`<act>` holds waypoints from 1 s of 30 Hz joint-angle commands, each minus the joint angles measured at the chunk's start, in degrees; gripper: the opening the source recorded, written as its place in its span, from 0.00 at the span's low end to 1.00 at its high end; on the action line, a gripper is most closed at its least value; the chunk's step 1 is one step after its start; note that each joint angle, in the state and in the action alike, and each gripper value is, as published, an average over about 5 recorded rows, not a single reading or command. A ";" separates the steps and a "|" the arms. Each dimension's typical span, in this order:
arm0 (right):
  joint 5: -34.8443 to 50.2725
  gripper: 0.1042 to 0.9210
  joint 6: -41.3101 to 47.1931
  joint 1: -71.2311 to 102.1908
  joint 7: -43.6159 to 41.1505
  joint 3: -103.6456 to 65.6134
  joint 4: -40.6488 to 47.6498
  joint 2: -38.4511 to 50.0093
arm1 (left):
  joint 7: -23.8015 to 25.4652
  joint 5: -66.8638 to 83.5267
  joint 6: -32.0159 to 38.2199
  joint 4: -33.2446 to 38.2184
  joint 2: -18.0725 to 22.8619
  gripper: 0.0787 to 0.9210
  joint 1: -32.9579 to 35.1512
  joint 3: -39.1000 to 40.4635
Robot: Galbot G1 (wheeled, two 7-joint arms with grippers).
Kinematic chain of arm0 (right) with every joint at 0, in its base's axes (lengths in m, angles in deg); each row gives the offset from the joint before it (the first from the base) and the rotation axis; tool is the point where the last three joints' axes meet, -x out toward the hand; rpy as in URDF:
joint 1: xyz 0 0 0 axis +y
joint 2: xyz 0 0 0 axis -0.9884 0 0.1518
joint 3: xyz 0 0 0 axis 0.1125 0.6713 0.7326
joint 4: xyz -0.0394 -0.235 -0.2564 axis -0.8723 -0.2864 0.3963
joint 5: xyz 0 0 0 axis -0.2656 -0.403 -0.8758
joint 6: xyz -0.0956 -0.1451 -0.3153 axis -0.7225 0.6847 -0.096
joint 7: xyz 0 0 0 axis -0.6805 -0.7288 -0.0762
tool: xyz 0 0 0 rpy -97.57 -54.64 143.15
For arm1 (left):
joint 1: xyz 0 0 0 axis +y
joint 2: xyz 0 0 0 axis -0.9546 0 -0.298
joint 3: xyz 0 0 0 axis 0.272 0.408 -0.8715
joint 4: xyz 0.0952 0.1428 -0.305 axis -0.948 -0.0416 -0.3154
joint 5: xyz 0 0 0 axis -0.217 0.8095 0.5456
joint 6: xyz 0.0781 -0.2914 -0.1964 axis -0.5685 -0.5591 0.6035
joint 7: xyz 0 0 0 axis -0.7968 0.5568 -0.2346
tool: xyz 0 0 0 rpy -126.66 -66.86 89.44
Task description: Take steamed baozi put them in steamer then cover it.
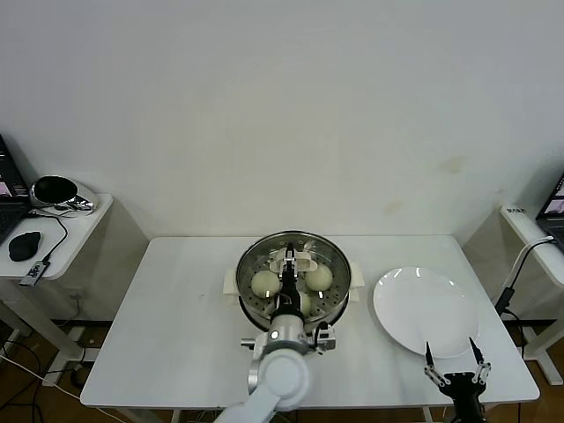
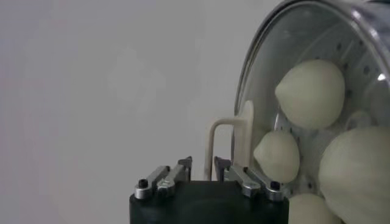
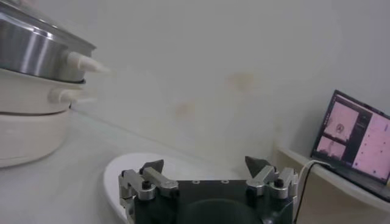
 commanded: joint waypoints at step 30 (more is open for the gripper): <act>18.09 0.88 11.43 7.68 -6.42 10.48 -7.96 8.26 | -25.75 97.97 48.15 18.43 -7.74 0.88 52.08 -40.22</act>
